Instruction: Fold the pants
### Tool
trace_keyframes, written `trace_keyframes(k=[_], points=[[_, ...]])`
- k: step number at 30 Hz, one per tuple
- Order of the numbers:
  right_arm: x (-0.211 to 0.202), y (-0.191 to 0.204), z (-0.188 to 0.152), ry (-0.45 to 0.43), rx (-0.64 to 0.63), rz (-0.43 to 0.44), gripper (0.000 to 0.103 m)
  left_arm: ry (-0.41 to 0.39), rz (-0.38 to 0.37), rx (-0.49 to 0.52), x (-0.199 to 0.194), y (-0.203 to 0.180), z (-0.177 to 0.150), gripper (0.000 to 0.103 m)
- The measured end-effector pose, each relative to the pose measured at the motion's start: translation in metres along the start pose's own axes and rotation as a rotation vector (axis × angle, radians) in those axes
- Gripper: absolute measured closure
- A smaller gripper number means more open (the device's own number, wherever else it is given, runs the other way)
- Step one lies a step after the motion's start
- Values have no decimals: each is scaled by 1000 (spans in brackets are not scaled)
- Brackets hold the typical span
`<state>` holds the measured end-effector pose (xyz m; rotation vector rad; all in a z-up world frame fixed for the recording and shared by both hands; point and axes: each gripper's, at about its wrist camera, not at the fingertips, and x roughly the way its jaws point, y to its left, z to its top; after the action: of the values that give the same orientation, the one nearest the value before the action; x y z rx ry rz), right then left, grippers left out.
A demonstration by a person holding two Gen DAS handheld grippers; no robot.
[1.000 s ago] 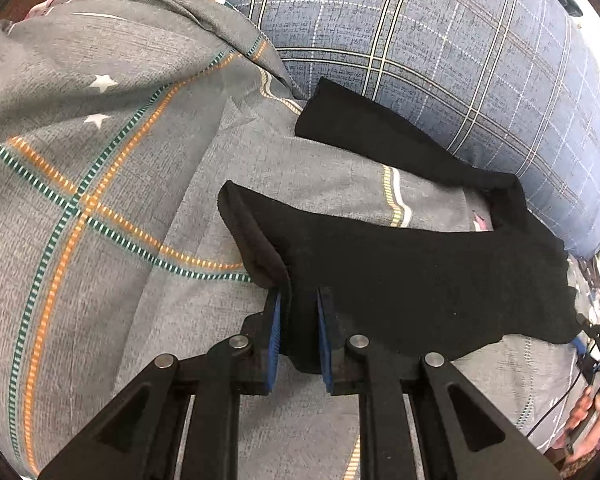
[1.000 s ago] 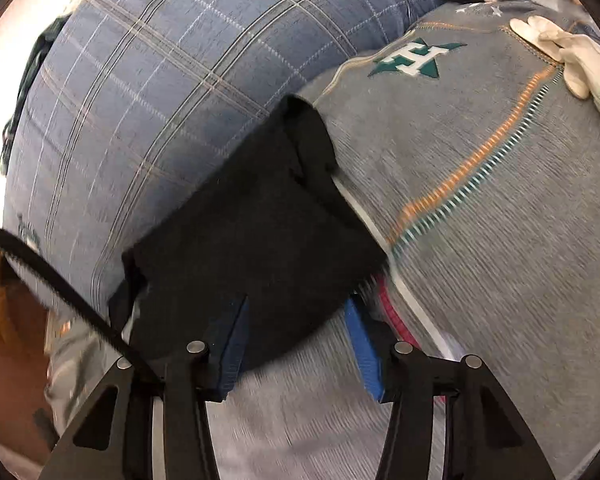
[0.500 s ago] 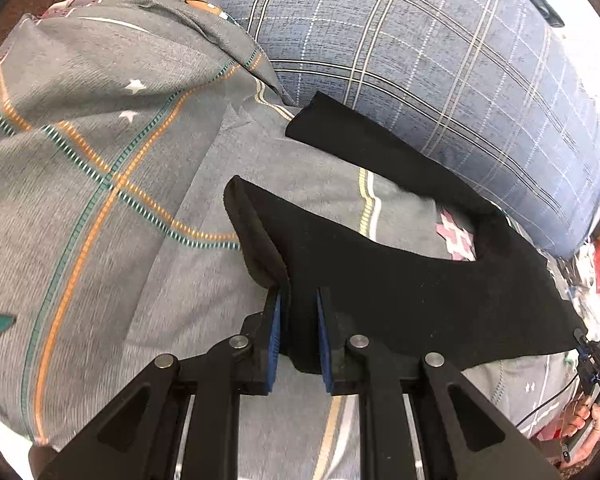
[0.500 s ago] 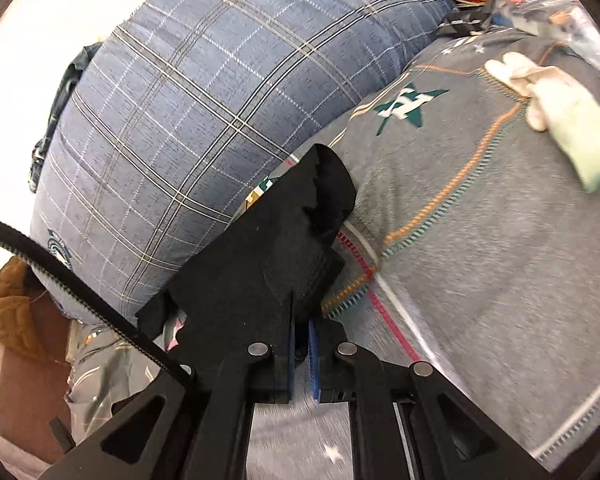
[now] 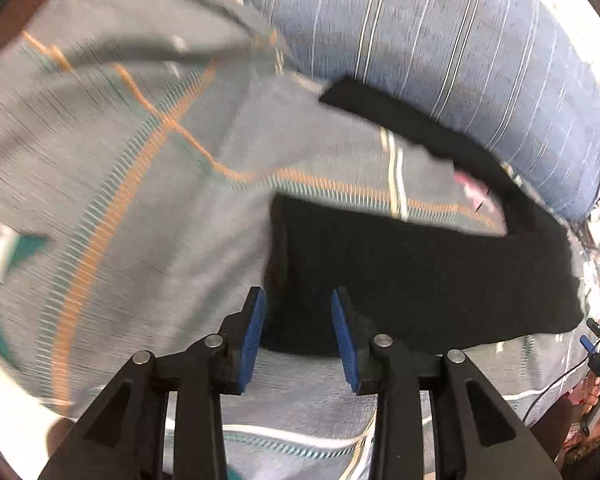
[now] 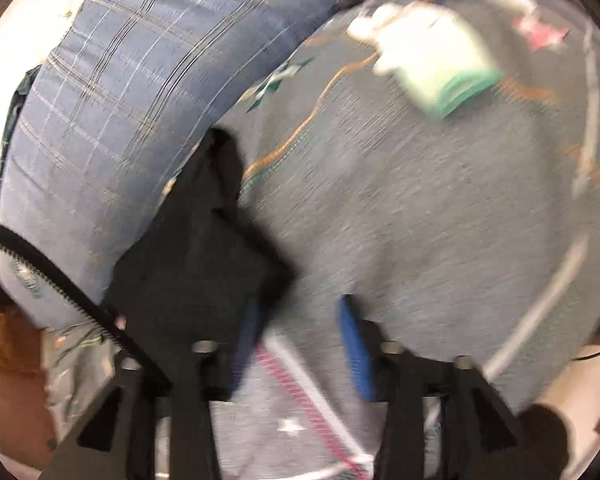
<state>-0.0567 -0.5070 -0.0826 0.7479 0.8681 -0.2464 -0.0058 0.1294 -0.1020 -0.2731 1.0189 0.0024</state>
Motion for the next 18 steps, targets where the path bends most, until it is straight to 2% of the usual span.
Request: trace_keyframes(k=[3,6,8,10,13,18], points=[[-10,19,12,-36,-92,-25,48,-61,-7,25,-17,-2,26,65],[3,68,27,-6,-201,41,48,-74,-29,13,-6,-11,67,62],[21,112,34,35,-289,102,48,-74,-55,5,12,-21,98,61],[45,162,33,123,-393,182,48,-64,-64,7,35,-29,124,57],[87,228,24,218,-521,261,48,-15,-81,7,82,-40,165,57],[159,301,20,309,-673,264,48,43,-49,46,151,-50,221,57]])
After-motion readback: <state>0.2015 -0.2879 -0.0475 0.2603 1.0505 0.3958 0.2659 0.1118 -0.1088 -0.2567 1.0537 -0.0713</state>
